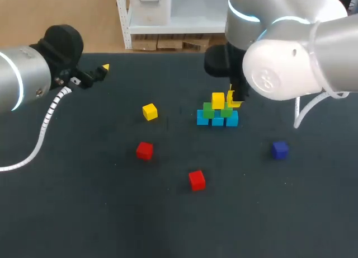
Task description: Place the blue cubes, place green cubes on the blue cubes, place the yellow cubes on the green cubes, then place the red cubes on the yellow cubes, and place purple cube on the red cubes.
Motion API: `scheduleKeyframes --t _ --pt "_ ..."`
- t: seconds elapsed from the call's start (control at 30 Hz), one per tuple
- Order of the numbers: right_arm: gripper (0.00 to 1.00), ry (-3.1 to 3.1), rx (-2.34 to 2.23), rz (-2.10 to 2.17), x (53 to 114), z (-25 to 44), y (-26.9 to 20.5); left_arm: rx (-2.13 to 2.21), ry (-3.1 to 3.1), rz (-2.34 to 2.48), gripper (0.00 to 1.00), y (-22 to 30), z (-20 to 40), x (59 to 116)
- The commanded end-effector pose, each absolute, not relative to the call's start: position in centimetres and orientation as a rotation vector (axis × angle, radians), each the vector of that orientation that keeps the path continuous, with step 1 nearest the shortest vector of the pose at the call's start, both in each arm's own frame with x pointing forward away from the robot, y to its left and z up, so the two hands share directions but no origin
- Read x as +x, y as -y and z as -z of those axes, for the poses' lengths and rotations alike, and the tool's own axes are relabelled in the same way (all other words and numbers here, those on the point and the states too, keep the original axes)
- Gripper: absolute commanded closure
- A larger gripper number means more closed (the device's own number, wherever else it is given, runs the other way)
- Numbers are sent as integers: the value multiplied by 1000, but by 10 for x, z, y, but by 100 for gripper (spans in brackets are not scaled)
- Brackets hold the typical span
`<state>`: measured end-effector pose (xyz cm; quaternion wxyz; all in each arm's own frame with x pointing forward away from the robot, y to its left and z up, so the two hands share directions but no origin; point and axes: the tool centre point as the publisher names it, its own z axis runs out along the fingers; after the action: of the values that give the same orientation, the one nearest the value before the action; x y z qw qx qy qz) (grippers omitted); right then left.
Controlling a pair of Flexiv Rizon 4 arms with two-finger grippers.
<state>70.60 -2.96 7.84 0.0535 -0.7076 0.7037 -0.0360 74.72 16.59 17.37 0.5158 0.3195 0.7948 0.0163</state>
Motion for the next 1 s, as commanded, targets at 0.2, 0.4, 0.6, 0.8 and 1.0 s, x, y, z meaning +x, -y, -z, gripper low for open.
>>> scheduleKeyframes --t 0.2,0.4,0.6,0.8,1.0 --pt "99 -2144 -2167 93 716 -72 28 765 -1907 -42 0 -165 -173 747" --pt "98 -2142 -2187 87 722 -69 27 765 -1907 -42 0 -165 -173 747" --pt "97 -2142 -2192 78 725 -67 26 765 -1907 -42 0 -165 -173 747" --pt "96 -2146 -2200 66 726 -64 26 765 -1907 -42 0 -165 -173 747" --pt "94 -2147 -2205 55 728 -61 26 765 -1907 -42 0 -165 -173 747"
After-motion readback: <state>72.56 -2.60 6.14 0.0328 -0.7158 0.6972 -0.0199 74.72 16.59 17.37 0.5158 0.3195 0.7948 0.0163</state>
